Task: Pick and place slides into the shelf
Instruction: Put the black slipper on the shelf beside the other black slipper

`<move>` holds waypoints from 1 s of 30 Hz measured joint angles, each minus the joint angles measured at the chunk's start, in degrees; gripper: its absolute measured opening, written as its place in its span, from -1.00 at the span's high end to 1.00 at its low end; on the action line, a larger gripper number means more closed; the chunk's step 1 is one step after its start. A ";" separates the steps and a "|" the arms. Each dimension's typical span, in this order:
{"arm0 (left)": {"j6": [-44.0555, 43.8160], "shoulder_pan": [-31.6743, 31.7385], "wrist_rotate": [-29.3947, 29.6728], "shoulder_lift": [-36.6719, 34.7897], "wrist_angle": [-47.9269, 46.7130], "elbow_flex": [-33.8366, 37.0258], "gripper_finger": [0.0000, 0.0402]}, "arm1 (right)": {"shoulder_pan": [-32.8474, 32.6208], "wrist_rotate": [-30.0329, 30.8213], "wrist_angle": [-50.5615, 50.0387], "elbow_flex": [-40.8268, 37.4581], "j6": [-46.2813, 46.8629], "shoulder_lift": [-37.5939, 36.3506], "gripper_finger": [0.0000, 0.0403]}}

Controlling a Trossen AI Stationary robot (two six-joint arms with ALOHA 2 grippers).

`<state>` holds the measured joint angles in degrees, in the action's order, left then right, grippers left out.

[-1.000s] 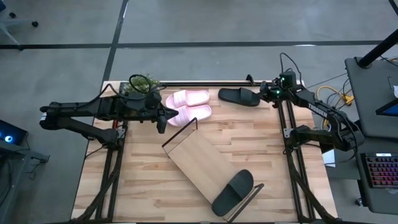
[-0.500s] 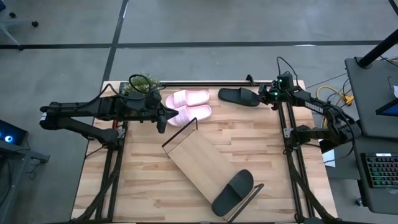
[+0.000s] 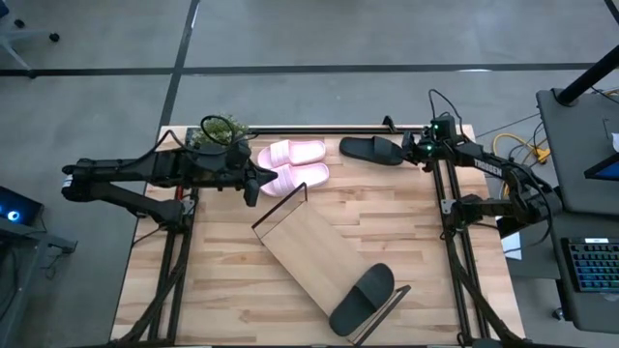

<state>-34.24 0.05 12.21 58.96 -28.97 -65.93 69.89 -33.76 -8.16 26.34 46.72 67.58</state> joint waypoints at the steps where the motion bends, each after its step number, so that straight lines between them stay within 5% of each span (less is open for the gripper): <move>1: 0.00 0.00 0.00 0.00 0.00 0.00 1.00 | -0.02 0.52 0.15 -0.09 0.27 0.00 0.62; 12: -0.09 -0.02 -0.57 0.00 0.02 0.00 1.00 | -3.03 2.43 3.71 -0.38 2.22 4.72 0.27; 30: -1.40 -0.01 -1.40 0.00 0.00 0.00 1.00 | -5.00 5.42 9.46 -2.67 4.93 4.76 0.21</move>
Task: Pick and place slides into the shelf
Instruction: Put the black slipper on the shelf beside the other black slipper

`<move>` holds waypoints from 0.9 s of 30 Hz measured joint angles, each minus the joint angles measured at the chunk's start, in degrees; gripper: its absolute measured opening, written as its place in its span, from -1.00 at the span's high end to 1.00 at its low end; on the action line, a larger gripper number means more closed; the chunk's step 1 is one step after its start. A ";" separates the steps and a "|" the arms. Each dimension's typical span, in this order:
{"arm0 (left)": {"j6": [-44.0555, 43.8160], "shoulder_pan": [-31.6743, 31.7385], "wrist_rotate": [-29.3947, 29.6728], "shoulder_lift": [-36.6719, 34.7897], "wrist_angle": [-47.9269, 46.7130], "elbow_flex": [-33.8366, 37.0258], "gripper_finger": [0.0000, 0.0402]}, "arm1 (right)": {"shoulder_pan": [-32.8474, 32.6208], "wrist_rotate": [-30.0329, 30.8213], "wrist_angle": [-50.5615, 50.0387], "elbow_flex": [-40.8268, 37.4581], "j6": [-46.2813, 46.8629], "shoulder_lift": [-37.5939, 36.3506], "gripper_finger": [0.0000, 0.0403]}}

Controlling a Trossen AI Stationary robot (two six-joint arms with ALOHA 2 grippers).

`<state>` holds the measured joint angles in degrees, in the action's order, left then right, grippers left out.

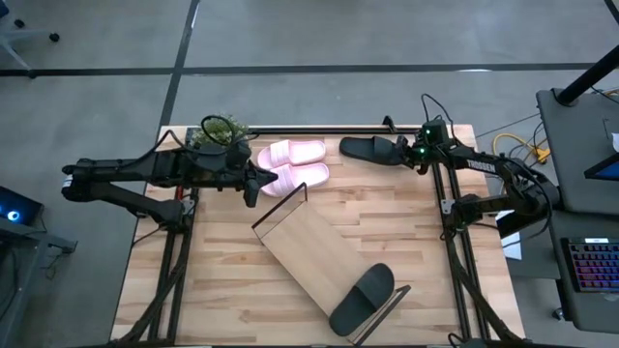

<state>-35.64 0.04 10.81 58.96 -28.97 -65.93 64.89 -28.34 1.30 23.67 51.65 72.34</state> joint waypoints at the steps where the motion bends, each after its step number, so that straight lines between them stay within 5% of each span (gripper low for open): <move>1: 0.00 0.01 0.00 0.00 0.00 0.00 1.00 | -0.20 -0.03 0.78 -0.22 0.28 0.00 0.21; 20: 0.01 0.01 -0.07 0.00 0.00 0.00 1.00 | -4.20 -0.09 5.64 -1.52 -0.17 0.16 0.27; 27: 0.01 0.01 -0.09 0.00 0.00 0.00 1.00 | -6.39 0.30 15.17 -1.54 4.02 3.61 0.27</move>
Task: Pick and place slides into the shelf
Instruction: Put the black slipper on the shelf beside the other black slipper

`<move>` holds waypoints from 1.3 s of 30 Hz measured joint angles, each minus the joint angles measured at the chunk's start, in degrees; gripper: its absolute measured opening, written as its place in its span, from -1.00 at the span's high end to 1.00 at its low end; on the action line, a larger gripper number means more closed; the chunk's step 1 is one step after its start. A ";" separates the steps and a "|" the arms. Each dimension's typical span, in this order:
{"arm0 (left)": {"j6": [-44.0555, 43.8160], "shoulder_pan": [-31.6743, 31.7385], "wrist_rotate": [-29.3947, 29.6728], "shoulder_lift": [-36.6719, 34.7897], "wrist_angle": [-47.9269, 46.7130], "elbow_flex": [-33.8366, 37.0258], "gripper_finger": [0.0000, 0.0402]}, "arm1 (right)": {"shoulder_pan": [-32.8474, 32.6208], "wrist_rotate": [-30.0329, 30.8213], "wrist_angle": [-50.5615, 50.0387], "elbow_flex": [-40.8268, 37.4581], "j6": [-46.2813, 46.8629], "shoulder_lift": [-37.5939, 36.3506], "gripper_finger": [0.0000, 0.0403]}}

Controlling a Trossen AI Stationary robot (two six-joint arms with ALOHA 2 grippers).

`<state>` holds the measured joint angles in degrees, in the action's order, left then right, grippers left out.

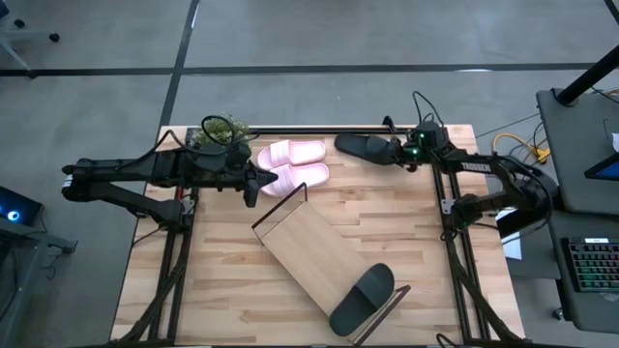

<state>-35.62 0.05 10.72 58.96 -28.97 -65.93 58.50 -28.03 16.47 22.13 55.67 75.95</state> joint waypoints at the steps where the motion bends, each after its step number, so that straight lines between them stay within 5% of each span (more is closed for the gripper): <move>1: -0.01 -0.02 0.00 0.00 0.00 0.00 1.00 | -0.40 0.29 1.41 0.00 0.91 1.03 0.27; 11: -1.42 -0.02 -2.25 0.00 0.04 -0.13 1.00 | -4.13 1.24 11.61 0.13 5.74 10.38 0.27; 27: -0.01 -0.01 -2.12 0.26 0.02 -0.15 1.00 | -4.04 3.70 -0.05 -0.03 0.96 2.36 0.26; 39: -0.06 -0.01 -2.14 0.26 0.02 -0.15 1.00 | -3.85 6.37 0.99 -0.13 0.95 3.11 0.26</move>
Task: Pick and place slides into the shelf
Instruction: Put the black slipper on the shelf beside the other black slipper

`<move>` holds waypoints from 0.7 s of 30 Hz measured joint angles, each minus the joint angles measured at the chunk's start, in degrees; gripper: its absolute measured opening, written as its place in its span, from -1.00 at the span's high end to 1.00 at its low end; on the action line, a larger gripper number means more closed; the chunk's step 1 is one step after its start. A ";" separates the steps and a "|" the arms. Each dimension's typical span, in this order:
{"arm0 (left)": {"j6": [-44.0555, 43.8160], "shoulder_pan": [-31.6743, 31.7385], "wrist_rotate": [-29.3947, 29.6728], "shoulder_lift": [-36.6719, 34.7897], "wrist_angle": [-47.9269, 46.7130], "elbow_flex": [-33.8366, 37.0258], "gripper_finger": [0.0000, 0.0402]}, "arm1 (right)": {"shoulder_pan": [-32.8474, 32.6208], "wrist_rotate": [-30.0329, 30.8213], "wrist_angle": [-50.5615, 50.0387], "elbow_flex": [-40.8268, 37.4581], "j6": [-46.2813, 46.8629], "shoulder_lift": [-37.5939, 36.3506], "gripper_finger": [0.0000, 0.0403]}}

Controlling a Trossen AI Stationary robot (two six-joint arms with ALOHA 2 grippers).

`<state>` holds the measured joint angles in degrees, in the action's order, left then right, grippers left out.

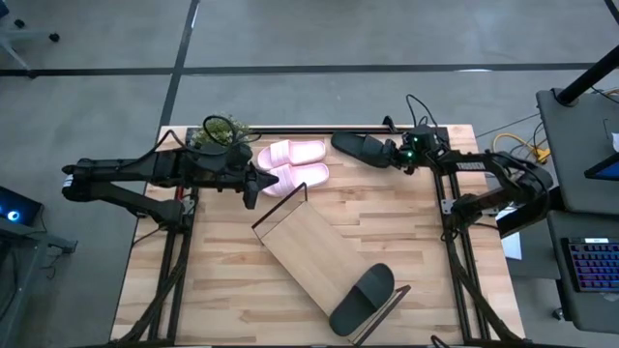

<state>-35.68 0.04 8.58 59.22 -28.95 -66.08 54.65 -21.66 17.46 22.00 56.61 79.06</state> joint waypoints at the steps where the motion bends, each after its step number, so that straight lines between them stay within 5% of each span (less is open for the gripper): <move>1: 0.00 0.01 -0.03 0.00 0.00 0.00 1.00 | 0.00 -0.14 0.51 -0.02 0.34 0.48 0.26; 13: -0.10 0.01 -0.39 0.00 0.12 -0.02 1.00 | -0.44 -1.29 7.76 0.79 3.19 5.03 0.32; 21: -0.15 0.00 -0.42 0.00 0.28 -0.04 1.00 | -0.50 -2.73 7.93 1.60 2.90 7.00 0.70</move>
<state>-35.83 0.05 8.15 59.22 -28.67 -66.13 54.15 -24.39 25.38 23.59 59.52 86.05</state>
